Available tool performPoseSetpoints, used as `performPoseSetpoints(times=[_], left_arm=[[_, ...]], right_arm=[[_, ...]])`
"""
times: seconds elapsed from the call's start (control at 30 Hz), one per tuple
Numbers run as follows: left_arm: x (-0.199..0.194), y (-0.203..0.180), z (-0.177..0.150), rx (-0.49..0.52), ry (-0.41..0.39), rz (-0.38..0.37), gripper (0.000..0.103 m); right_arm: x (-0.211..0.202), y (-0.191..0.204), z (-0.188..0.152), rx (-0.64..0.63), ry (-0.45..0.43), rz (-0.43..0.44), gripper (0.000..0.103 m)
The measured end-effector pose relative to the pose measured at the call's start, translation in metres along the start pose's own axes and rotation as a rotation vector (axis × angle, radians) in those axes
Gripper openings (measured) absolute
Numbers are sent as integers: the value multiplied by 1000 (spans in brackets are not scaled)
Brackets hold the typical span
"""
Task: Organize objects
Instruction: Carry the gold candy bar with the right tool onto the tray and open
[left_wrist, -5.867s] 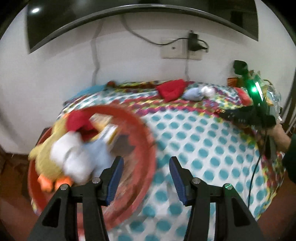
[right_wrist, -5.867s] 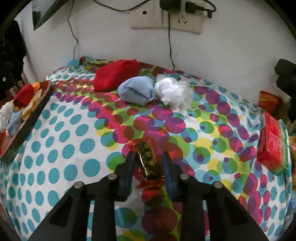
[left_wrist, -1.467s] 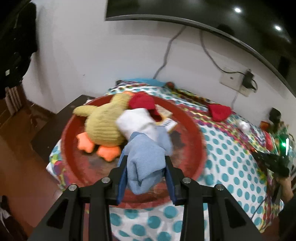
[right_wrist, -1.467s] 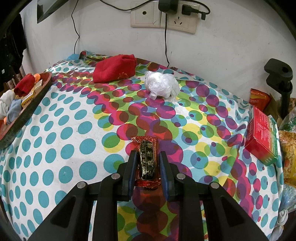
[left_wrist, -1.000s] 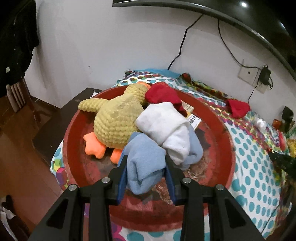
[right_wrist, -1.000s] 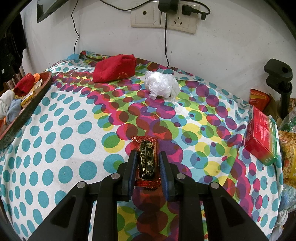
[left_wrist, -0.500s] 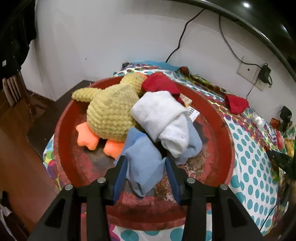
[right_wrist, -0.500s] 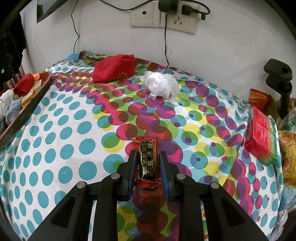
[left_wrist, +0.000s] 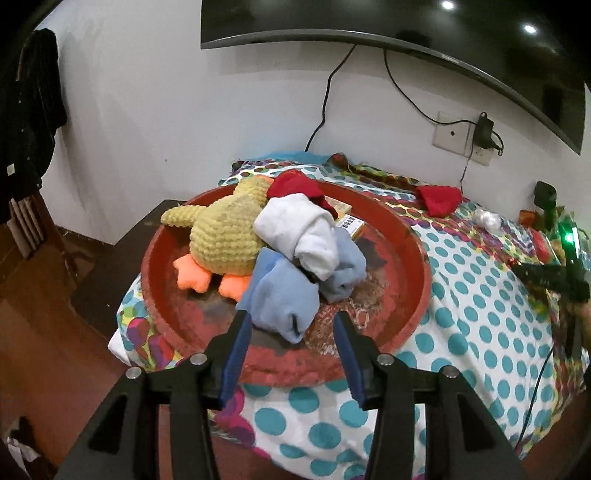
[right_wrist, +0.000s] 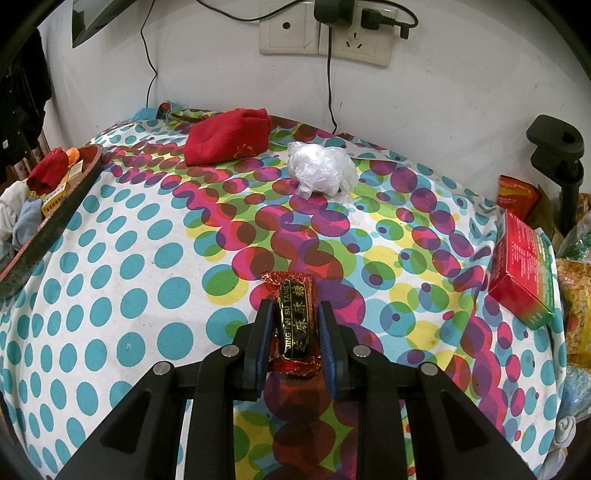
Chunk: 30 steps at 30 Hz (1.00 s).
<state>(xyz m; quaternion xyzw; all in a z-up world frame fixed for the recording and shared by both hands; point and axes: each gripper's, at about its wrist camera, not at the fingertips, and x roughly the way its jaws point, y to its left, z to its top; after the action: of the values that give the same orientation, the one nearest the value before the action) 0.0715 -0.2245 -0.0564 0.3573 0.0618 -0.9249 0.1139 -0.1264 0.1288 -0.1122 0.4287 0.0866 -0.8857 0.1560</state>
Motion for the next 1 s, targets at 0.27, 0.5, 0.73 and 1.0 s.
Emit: performPoseSetpoints(times=[0.27,0.5,0.73,1.0], left_arm=[[-2,16,-12,-5,-16,-2,48],[1,30,-14,-35,3,-33,48],[-7,49,-11,-88,-23,-20,48],[-3,63,-12,-134,-6,-11,48]], right_arm=[[0,1,0,-14,-1,-17,22],[2,2,3,31,20,-78,19],[-9,8,12,122,7,-118,19],[-35,87,43,26,-59,44,19]])
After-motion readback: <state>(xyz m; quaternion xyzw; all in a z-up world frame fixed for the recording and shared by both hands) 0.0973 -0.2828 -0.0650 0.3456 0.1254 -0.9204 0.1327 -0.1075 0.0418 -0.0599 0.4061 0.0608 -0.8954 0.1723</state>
